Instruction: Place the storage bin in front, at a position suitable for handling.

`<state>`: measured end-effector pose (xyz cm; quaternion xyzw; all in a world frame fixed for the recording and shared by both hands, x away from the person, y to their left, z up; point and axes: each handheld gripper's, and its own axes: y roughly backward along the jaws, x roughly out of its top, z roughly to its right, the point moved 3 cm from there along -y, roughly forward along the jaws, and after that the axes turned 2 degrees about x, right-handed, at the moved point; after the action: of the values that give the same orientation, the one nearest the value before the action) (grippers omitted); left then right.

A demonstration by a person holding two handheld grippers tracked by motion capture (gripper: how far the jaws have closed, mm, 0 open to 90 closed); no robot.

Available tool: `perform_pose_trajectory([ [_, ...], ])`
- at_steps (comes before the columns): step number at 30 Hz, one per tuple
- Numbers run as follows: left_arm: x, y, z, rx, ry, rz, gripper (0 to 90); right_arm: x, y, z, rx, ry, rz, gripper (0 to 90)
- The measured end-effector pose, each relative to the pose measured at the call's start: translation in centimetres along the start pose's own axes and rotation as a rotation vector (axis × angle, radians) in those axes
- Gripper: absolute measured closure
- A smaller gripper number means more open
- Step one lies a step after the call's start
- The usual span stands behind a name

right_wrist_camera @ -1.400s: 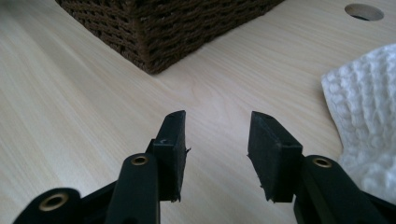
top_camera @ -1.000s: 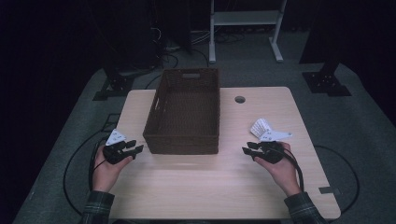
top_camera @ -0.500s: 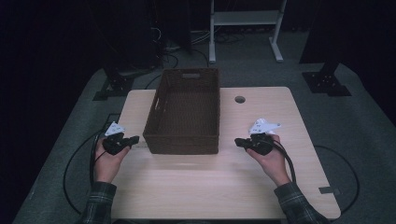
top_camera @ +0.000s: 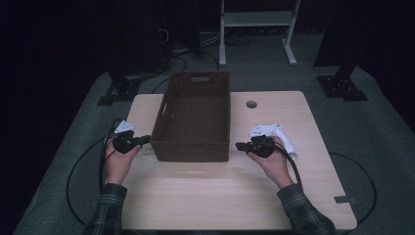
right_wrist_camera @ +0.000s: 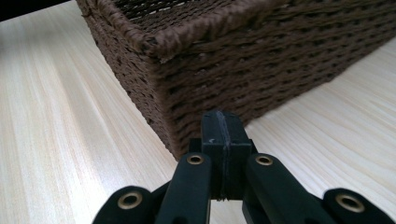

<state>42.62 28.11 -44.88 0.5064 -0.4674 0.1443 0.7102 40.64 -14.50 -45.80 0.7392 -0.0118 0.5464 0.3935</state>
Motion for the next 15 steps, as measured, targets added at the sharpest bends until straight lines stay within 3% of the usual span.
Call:
perform_pose_trajectory([
  [7,0.2,-0.6,0.9,-0.058,-0.001,0.006,89.2,0.2,-1.3,-0.6,0.037,0.023,-0.006,89.5],
  [15,0.3,-0.8,1.1,-0.077,-0.005,0.004,89.5,0.3,-1.8,-1.1,0.05,0.04,-0.012,89.6],
])
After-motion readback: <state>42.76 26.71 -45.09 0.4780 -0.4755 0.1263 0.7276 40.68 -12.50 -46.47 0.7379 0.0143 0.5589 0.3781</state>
